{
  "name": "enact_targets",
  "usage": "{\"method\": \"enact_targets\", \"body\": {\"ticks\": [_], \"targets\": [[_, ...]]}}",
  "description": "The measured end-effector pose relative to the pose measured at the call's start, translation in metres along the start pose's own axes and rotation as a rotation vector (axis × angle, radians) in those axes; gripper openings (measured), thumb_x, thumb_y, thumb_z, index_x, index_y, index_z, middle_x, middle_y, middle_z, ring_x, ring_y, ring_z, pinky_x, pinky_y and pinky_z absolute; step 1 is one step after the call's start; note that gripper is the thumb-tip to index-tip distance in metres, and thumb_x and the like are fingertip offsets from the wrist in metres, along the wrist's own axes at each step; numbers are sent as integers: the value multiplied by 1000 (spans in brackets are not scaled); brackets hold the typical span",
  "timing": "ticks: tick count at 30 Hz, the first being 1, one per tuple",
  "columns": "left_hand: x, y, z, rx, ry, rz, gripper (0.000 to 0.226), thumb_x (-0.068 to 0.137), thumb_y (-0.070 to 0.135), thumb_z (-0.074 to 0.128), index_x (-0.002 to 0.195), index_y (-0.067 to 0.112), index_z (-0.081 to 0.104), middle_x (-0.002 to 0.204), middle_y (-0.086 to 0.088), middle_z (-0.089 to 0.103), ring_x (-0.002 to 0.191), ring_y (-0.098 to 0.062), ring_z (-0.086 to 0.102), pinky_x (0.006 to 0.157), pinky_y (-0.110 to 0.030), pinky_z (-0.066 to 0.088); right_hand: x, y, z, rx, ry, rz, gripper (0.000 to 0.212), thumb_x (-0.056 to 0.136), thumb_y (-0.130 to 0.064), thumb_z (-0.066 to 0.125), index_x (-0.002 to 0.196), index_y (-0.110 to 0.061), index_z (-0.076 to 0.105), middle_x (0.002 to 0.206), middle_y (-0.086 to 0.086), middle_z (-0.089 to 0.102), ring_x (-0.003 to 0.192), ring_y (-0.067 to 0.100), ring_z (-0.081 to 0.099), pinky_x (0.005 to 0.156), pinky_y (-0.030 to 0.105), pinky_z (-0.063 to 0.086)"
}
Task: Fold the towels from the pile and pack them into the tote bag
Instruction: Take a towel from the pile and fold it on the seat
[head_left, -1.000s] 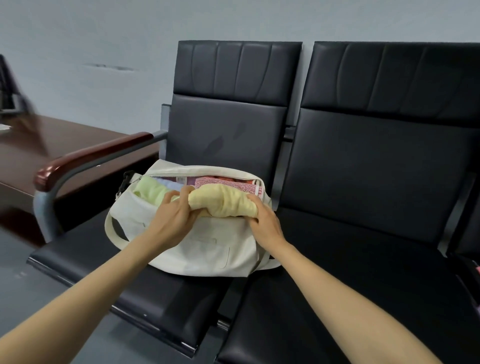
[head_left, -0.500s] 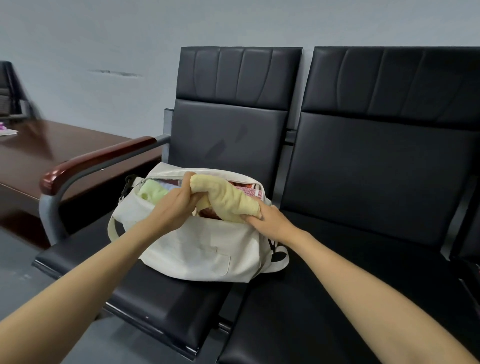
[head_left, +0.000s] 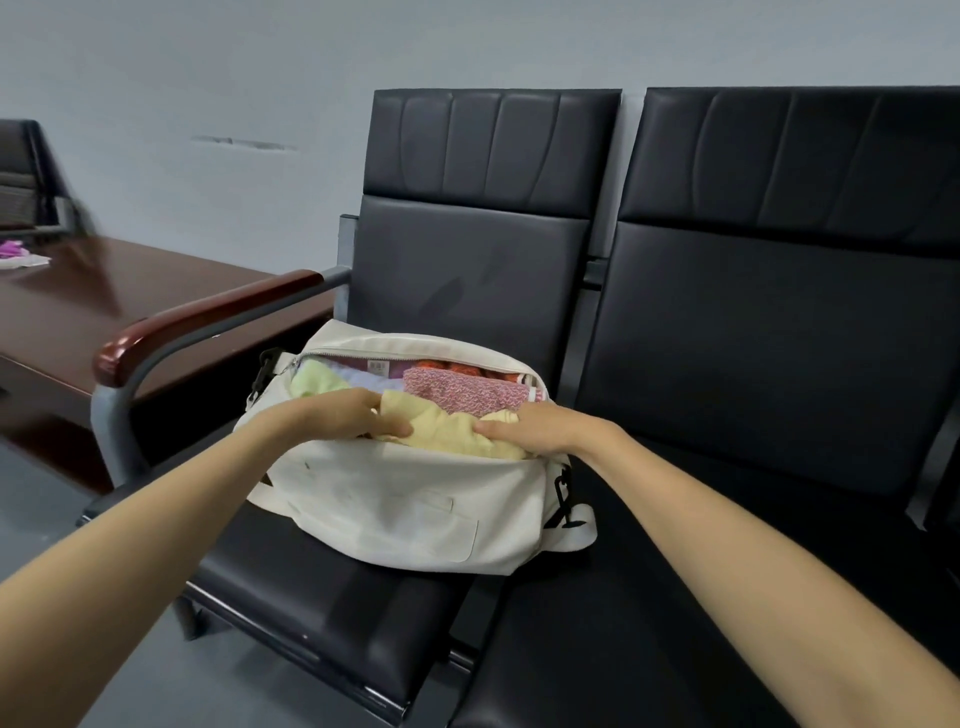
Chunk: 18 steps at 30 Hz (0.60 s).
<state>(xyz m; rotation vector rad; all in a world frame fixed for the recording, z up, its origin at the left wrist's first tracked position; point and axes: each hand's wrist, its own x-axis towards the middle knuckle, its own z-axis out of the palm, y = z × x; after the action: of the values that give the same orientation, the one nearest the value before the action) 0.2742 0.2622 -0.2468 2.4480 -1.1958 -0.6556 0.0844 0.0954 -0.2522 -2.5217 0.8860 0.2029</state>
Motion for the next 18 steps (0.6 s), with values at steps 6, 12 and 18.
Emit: {"method": "enact_targets", "body": {"ticks": [6,12,18], "targets": [[9,12,6,217,277,-72,68,71,56,76,113,5,60,100,-7,62,90,-23,54,70,-26,37,4,2,10,-225,219,163,65,89,-68,40,116,-12,61,123,4,58,112,24,55,84,33,43],[-5,26,24,-53,353,422,47,85,42,67,124,17,58,126,-2,54,115,-19,50,92,-27,38,-2,-2,21,-186,527,3,54,89,-40,61,132,-12,44,127,6,51,117,25,48,84,34,43],[-5,23,32,471,242,380,58,88,70,39,117,27,66,128,8,58,118,-17,50,99,-34,32,-9,20,46,-115,458,-291,35,103,-35,34,109,-17,64,113,-8,57,113,13,44,94,32,38]]}}
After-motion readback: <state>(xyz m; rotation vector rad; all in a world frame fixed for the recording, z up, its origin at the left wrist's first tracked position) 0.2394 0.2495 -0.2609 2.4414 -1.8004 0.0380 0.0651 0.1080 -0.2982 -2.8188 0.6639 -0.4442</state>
